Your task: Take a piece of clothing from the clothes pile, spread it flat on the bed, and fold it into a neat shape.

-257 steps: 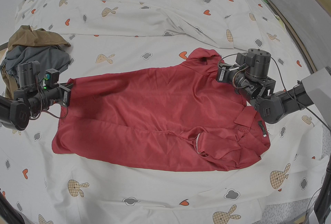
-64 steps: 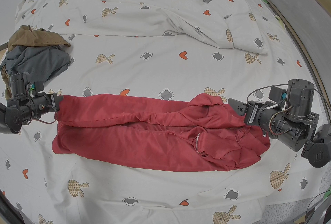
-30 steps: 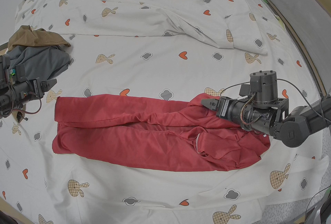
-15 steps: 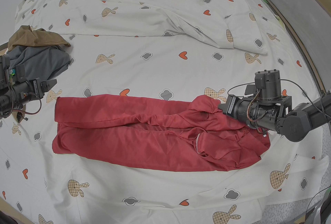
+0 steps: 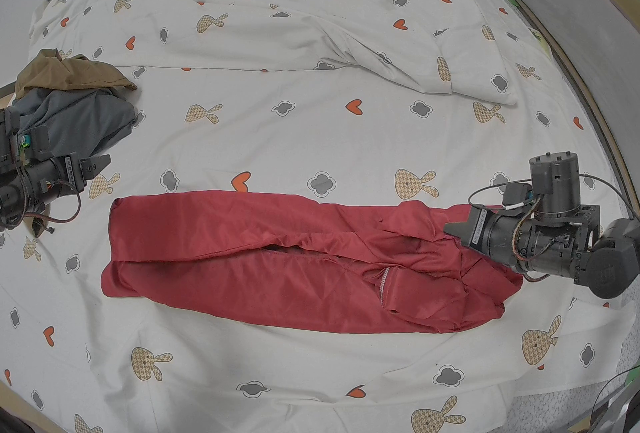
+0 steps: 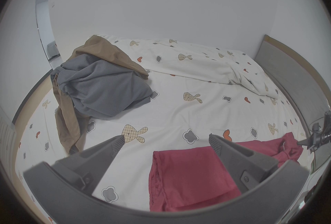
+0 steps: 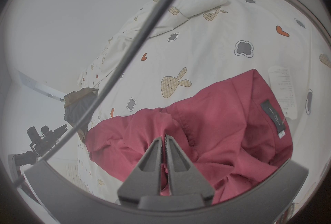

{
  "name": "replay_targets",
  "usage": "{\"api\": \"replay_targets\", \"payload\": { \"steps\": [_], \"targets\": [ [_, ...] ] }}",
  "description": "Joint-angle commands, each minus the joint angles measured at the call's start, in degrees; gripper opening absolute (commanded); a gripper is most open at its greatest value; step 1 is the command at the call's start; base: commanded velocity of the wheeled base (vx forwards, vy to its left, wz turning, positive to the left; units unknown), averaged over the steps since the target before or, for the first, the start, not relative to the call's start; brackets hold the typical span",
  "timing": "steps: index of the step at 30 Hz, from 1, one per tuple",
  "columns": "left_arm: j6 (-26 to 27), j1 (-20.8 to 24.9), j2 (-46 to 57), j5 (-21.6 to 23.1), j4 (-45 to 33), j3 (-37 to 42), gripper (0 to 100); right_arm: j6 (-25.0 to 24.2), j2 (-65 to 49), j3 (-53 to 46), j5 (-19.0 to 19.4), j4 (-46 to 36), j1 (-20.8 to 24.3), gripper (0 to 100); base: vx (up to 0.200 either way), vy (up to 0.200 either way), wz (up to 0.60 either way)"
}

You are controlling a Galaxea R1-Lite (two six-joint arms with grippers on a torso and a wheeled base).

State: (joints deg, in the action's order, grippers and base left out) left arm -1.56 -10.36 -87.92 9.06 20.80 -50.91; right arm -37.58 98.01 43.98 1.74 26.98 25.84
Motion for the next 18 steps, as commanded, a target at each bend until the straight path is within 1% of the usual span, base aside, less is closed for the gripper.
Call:
{"api": "replay_targets", "payload": {
  "steps": [1, 3, 8, 10, 11, 18],
  "targets": [
    [0.0, 0.0, 0.5, 0.0, 0.1, 0.3, 100, 0.0, -5.0, -5.8, 0.1, 0.2, -0.1, 0, 0.000, 0.000, 0.00],
    [0.0, 0.0, 0.6, 0.0, 0.1, 0.4, 100, 0.1, -6.3, -7.8, 0.1, 0.1, 0.3, 0, 0.000, 0.000, 0.00],
    [0.0, 0.0, 0.6, 0.0, 0.1, 0.5, 100, 0.2, -4.5, -10.1, -0.1, 0.2, 0.7, 0, 0.000, 0.000, 0.00],
    [0.0, 0.0, 0.7, 0.0, 0.1, 0.5, 100, 0.1, -3.6, -10.1, -0.1, 0.3, 0.7, 0, 0.000, 0.000, 0.00],
    [0.0, 0.0, 0.7, 0.0, 0.1, 0.5, 100, 0.2, -1.4, -9.4, -0.3, 0.5, 0.6, 0, 0.000, 0.000, 0.00],
    [0.0, 0.0, 0.6, 0.0, 0.1, 0.5, 100, 0.4, 1.7, -7.2, -0.5, 0.5, 0.0, 0, 0.000, 0.000, 0.00]
  ]
}}
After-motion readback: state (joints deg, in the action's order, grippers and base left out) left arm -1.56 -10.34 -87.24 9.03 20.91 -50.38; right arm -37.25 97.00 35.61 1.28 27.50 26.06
